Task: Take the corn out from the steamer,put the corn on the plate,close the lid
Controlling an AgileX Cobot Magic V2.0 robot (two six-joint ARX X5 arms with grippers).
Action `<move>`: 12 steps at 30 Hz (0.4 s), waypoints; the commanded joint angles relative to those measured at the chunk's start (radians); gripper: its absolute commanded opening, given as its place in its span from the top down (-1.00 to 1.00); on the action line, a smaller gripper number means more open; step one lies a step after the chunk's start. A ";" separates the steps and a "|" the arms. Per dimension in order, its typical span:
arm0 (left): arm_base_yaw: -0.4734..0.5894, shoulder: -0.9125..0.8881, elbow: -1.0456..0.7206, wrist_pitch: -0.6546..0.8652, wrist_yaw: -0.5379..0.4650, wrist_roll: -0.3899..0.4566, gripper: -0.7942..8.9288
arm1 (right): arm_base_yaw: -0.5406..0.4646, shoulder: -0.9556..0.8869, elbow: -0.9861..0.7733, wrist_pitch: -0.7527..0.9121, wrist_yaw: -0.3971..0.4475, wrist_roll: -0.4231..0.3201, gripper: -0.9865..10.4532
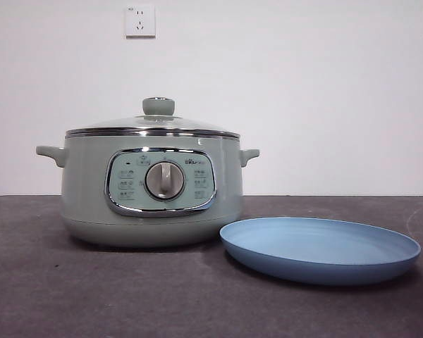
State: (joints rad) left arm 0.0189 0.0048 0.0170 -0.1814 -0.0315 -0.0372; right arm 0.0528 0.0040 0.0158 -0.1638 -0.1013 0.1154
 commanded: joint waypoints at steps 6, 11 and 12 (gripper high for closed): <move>0.002 -0.001 0.085 -0.027 0.075 -0.142 0.85 | 0.001 -0.002 0.053 -0.009 -0.030 0.176 0.85; 0.002 0.018 0.214 -0.068 0.137 -0.207 0.85 | 0.002 0.042 0.157 -0.010 -0.117 0.192 0.85; 0.002 0.027 0.237 -0.068 0.148 -0.206 0.85 | 0.002 0.059 0.179 -0.010 -0.135 0.192 0.85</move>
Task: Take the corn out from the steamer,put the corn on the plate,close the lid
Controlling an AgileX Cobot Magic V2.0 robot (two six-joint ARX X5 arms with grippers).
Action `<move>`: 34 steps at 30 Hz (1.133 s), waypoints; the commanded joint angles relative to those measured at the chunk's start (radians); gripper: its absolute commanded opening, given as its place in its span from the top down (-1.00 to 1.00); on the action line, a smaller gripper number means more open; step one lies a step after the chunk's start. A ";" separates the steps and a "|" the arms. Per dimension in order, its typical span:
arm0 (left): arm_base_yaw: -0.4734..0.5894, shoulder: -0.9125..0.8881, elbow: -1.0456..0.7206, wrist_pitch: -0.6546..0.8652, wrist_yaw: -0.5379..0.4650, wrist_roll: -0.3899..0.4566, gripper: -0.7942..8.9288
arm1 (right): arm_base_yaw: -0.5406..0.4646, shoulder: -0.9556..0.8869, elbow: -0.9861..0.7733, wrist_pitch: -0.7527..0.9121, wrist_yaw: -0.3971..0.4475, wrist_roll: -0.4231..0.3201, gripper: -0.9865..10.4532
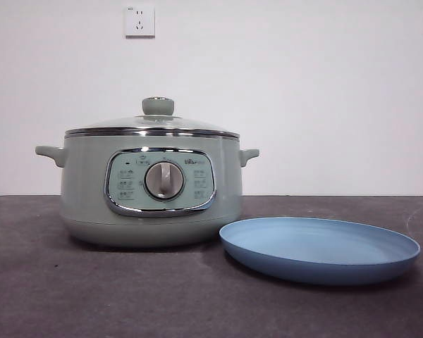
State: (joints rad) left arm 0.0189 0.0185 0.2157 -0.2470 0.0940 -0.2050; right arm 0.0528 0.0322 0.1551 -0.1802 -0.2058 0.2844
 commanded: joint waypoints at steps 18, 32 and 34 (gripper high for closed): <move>0.002 0.455 0.565 -0.259 0.488 0.071 0.85 | 0.003 0.652 0.733 -0.404 -0.531 -0.261 0.85; 0.002 0.589 0.751 -0.492 0.671 0.147 0.85 | 0.047 0.852 0.986 -0.774 -0.603 -0.468 0.83; 0.002 0.589 0.751 -0.497 0.671 0.146 0.84 | 0.047 0.851 0.986 -0.774 -0.603 -0.468 0.82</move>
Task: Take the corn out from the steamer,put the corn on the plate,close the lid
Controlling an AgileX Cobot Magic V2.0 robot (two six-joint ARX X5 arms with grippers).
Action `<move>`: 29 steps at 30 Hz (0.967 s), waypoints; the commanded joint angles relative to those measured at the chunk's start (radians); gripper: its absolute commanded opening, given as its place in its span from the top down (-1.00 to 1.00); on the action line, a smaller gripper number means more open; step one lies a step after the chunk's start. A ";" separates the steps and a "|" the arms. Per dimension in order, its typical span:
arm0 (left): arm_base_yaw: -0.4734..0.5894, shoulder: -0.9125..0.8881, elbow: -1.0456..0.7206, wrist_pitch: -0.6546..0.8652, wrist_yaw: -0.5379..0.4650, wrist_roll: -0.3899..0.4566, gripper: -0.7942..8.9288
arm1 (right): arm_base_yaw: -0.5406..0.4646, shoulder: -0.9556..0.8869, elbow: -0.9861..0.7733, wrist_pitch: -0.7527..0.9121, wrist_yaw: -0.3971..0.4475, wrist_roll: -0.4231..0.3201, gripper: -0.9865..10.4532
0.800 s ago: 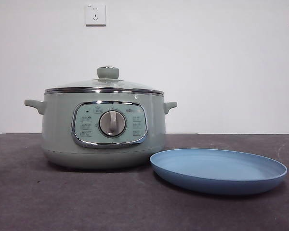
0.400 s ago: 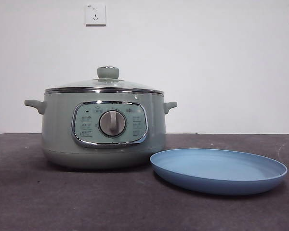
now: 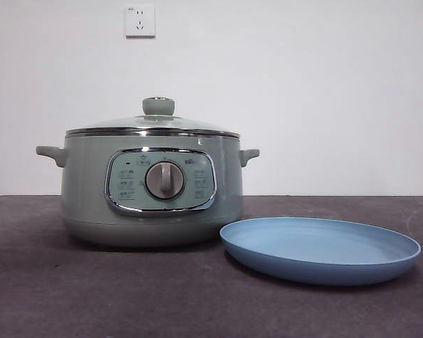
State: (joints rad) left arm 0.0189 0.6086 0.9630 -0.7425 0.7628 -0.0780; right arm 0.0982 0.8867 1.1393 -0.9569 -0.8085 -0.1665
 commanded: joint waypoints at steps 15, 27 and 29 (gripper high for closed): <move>0.002 0.006 0.004 -0.021 0.002 -0.023 -0.30 | 0.002 -0.003 0.002 0.003 0.000 -0.005 -0.17; -0.023 0.166 0.007 0.166 -0.005 -0.024 -0.30 | 0.002 -0.003 0.002 0.003 -0.001 -0.005 -0.17; -0.040 0.214 0.007 0.227 -0.030 -0.027 -0.30 | 0.002 -0.003 0.002 0.003 0.000 -0.005 -0.17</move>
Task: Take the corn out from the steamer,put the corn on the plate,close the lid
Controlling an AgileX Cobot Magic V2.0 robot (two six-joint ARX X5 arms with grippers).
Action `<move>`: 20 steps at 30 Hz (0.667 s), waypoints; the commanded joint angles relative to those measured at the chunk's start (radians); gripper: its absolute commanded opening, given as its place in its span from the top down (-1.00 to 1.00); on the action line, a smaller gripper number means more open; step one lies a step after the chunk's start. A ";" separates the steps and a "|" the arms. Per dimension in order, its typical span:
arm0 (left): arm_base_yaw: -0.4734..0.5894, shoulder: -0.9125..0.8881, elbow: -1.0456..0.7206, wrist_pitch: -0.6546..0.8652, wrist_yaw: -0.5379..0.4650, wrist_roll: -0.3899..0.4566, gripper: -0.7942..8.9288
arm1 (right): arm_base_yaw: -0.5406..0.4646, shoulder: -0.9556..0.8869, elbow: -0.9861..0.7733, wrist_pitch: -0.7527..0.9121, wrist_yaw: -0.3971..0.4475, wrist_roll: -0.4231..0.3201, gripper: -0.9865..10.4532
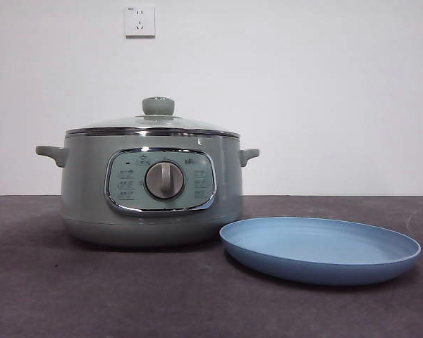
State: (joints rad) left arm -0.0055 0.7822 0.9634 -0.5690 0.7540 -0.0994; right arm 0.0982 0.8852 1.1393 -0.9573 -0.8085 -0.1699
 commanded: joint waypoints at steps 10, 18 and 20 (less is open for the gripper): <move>-0.183 0.323 0.006 0.373 -0.232 -0.005 -0.30 | 0.002 0.006 0.002 0.003 0.004 -0.002 -0.17; -0.272 0.528 0.008 0.613 -0.392 0.043 -0.30 | 0.002 0.012 0.002 0.003 0.004 -0.002 -0.17; -0.287 0.570 0.021 0.628 -0.425 0.067 -0.30 | 0.002 0.012 0.002 0.003 0.004 -0.002 -0.17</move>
State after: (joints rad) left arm -0.2871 1.3384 0.9764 0.0441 0.3389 -0.0669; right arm 0.0982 0.8967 1.1393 -0.9577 -0.8040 -0.1699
